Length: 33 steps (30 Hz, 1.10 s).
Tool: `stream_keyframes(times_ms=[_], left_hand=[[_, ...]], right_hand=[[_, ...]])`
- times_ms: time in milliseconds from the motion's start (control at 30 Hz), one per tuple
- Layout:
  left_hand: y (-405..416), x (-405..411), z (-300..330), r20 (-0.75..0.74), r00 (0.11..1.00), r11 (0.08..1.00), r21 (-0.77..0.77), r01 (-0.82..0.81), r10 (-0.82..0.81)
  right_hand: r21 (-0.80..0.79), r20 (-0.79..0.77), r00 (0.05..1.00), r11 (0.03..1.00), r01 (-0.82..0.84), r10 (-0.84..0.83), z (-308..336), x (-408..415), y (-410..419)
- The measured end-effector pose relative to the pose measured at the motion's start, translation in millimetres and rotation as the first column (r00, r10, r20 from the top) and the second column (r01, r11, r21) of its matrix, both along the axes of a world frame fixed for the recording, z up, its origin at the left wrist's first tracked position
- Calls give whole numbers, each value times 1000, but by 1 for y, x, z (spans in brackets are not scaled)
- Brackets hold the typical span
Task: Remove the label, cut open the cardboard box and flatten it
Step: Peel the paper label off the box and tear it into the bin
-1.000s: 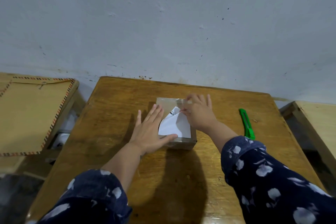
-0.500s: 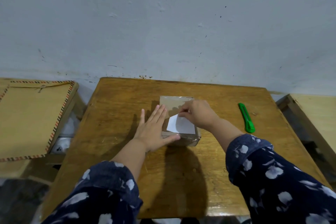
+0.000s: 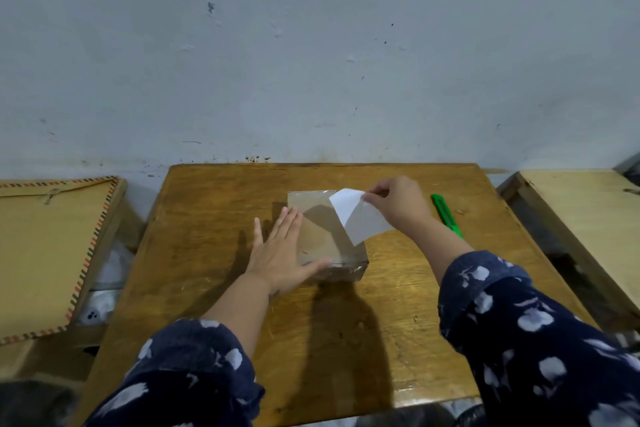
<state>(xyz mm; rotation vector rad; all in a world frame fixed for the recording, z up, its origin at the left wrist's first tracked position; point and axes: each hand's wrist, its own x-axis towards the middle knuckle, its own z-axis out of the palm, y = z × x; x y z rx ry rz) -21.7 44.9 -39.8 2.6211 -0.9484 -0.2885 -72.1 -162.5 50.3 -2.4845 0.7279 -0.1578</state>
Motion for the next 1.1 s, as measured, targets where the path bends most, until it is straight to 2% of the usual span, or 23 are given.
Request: stream_keyframes(times_ms=[67, 133, 200, 267, 367, 500, 633, 767, 967, 1100], left_hand=[[-9, -4, 12, 55, 998, 988, -155, -27, 35], [-24, -10, 28, 247, 969, 956, -291, 47, 28], [-41, -21, 44, 422, 907, 922, -357, 147, 18], [-57, -34, 54, 537, 841, 915, -369, 162, 68], [-77, -54, 61, 572, 803, 937, -344, 51, 166], [-101, -93, 66, 573, 811, 945, -315, 88, 115], [-126, -148, 72, 396, 918, 943, -316, 109, 27], [-148, -200, 71, 127, 990, 897, -443, -1, 64], [-164, -261, 55, -127, 991, 904, -418, -93, 43], [-168, -288, 42, -262, 963, 878, -446, -174, 58]], right_hand=[[-4, -18, 1000, 1000, -3, 3, -4, -6, 1], [2, -25, 1000, 1000, -11, 12, -4, -13, 2], [-4, -19, 1000, 1000, -19, 19, 1, -22, 1], [1, -9, 1000, 1000, -27, 27, 9, -34, -4], [65, 11, 997, 995, -78, 78, 22, -60, -18], [209, 68, 982, 960, -184, 174, 31, -111, -39], [262, 76, 979, 943, -205, 192, 29, -166, -65], [324, 143, 982, 932, -164, 123, 21, -218, -90], [72, 24, 954, 951, -300, 299, 3, -281, -103], [117, 90, 963, 957, -264, 254, -10, -313, -110]])
